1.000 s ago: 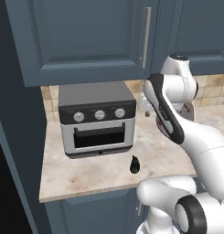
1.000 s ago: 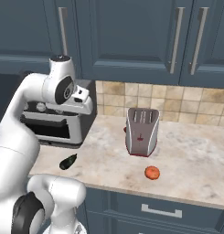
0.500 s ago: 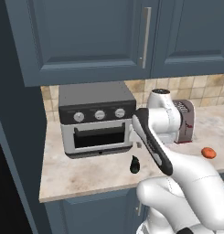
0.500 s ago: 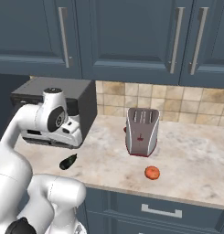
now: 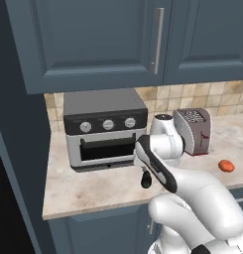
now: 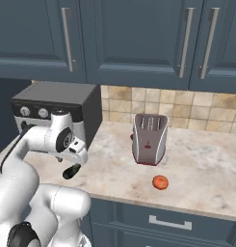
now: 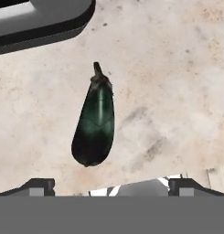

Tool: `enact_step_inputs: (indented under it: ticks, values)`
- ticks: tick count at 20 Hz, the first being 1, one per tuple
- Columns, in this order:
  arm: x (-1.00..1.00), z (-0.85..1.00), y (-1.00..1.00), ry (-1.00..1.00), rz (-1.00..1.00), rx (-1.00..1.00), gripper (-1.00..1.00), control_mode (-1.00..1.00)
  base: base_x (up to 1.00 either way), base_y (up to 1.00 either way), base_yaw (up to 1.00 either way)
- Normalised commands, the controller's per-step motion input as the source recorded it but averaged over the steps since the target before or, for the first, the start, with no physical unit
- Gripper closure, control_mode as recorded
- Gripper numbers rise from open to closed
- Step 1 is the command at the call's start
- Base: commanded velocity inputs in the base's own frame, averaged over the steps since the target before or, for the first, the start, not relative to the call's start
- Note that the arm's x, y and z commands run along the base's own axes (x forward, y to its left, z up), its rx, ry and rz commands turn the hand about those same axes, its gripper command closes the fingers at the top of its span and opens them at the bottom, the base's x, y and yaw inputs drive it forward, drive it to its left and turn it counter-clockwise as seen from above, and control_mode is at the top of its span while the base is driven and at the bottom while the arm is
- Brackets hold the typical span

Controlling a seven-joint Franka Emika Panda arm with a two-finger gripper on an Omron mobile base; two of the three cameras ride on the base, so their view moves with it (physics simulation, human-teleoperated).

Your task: Place the eggplant and squash inside the fridge drawer. Close the drawer after placing the vegetables.

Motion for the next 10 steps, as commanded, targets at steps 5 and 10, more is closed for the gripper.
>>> enact_step_inputs:
  ticks: [5,10]
  values:
    - [0.2,-0.59,0.3,0.05,0.0,0.0,-1.0,-1.0,0.0,0.0,0.0]
    - [0.12,-0.41,-0.12,0.02,0.0,0.0,-1.0,-1.0,0.0,0.0,0.0]
